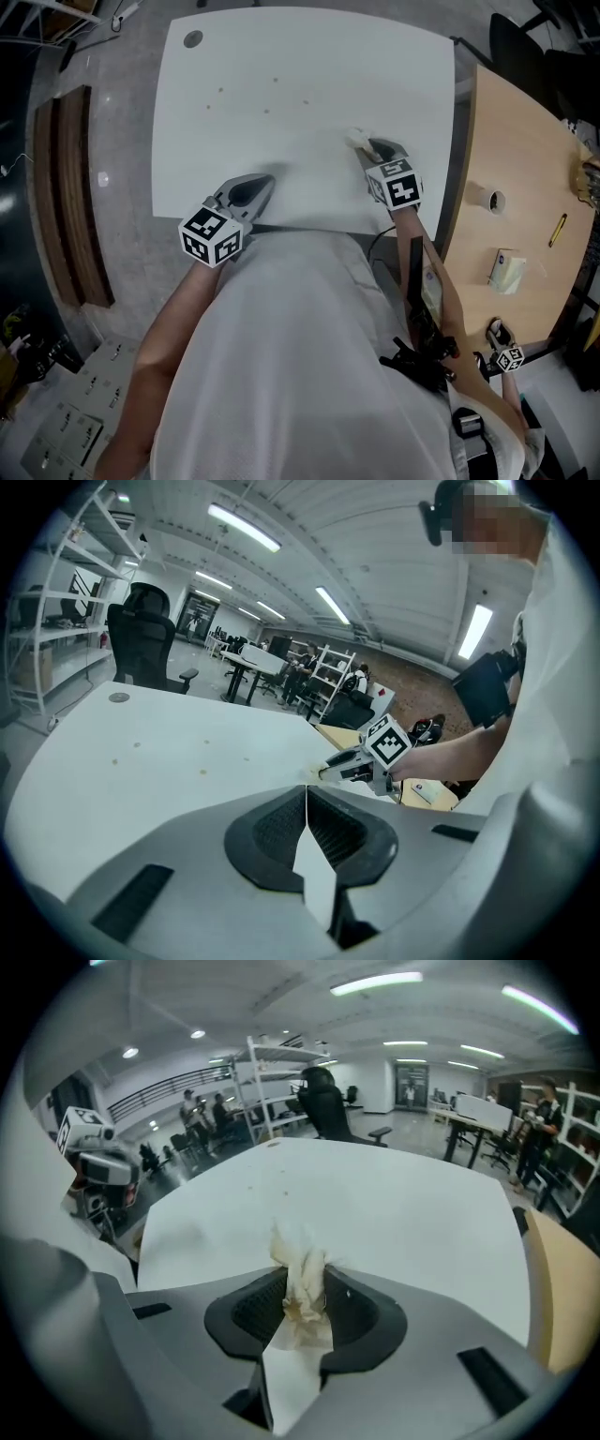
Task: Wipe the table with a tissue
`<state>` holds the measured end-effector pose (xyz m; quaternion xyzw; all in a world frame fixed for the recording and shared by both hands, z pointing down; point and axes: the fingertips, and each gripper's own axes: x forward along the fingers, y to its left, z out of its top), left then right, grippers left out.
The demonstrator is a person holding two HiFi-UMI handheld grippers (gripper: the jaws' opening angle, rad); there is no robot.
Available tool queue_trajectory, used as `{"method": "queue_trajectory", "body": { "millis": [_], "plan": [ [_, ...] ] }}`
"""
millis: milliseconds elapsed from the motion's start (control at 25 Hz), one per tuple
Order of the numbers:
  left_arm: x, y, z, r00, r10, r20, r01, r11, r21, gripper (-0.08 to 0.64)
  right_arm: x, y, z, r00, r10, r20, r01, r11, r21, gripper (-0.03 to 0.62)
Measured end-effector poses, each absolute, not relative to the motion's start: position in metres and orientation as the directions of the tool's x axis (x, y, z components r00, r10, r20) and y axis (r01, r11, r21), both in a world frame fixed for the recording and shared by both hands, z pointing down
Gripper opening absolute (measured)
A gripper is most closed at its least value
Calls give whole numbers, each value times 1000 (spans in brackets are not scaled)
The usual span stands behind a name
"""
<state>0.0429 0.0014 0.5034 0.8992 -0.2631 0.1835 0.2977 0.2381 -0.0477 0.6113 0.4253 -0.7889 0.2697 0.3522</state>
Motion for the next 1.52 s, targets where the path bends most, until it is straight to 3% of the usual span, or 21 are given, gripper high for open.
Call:
{"method": "queue_trajectory", "body": {
  "millis": [160, 320, 680, 1120, 1360, 1520],
  "plan": [
    [41, 0, 502, 786, -387, 483, -599, -671, 437, 8, 268, -45, 629, -327, -475, 817, -904, 408, -125, 114],
    [30, -1, 502, 793, -374, 481, -589, -674, 446, 8, 249, -38, 632, -260, -486, 834, -913, 406, -48, 114],
    [22, -27, 501, 844, -327, 425, -513, -722, 464, 8, 166, -43, 631, -317, -428, 847, -784, 620, 20, 114],
    [-5, -27, 515, 861, -311, 402, -491, -714, 500, 8, 134, -7, 636, -431, -275, 859, -667, 738, -98, 114],
    [-22, -26, 517, 846, -349, 402, -523, -687, 504, 8, 197, -93, 621, -298, -514, 804, -898, 437, -54, 114],
    [-39, -20, 518, 824, -386, 416, -562, -651, 510, 8, 211, -134, 622, -217, -526, 822, -924, 382, 0, 114]
  ]
}}
